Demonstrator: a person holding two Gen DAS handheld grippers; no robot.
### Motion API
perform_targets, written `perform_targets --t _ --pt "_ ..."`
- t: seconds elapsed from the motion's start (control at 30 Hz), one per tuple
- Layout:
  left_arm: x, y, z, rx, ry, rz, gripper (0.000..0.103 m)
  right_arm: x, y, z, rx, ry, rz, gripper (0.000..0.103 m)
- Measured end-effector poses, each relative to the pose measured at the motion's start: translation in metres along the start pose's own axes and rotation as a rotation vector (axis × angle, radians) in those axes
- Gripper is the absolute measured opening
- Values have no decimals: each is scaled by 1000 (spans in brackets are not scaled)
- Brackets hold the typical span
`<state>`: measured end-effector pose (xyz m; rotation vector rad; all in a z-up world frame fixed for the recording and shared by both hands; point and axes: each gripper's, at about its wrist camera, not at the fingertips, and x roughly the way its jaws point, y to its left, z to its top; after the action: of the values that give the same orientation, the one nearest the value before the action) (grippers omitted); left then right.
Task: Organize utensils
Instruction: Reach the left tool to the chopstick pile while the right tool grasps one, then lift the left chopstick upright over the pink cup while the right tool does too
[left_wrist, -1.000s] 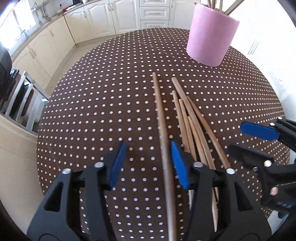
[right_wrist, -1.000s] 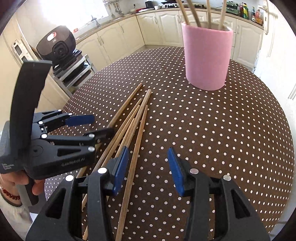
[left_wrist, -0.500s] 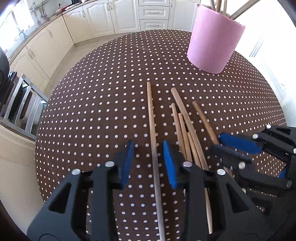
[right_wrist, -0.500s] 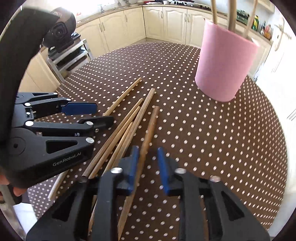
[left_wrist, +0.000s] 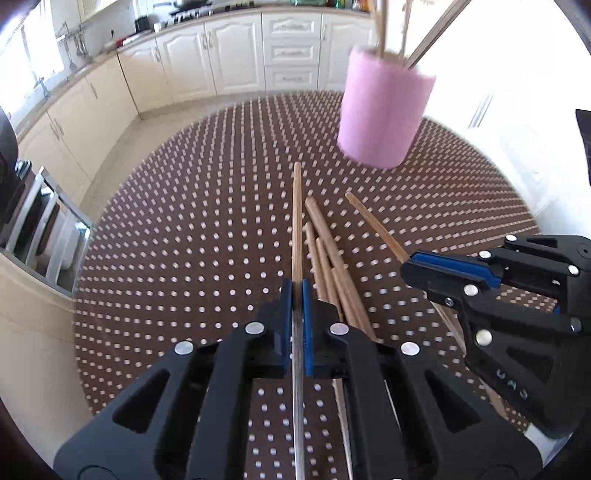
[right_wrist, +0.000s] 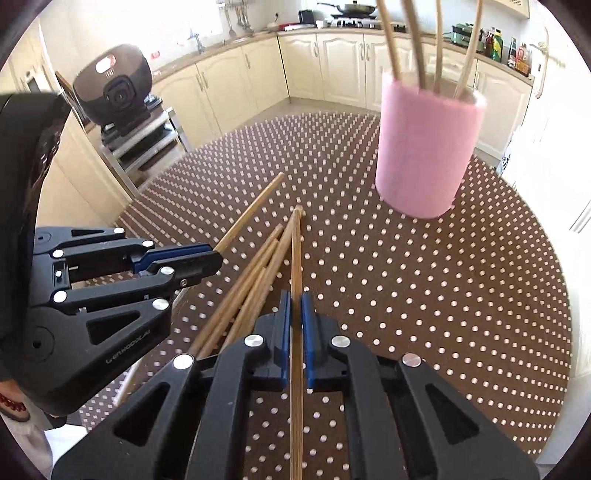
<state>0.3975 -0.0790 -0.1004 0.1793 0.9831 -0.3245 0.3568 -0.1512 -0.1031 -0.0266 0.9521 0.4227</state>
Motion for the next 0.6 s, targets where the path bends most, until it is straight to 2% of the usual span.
perform_targets --t 0.17,0.4,0.6 --pt "-48 -9 -1 25 -97 7 6 -45 2 2 -4 -90 17 5" --pt "-114 -17 -9 8 -255 1 6 -97 17 2 -19 -252 -1 5" --pt "-140 -26 -20 7 -315 -10 6 -131 17 3 -22 -352 -14 5"
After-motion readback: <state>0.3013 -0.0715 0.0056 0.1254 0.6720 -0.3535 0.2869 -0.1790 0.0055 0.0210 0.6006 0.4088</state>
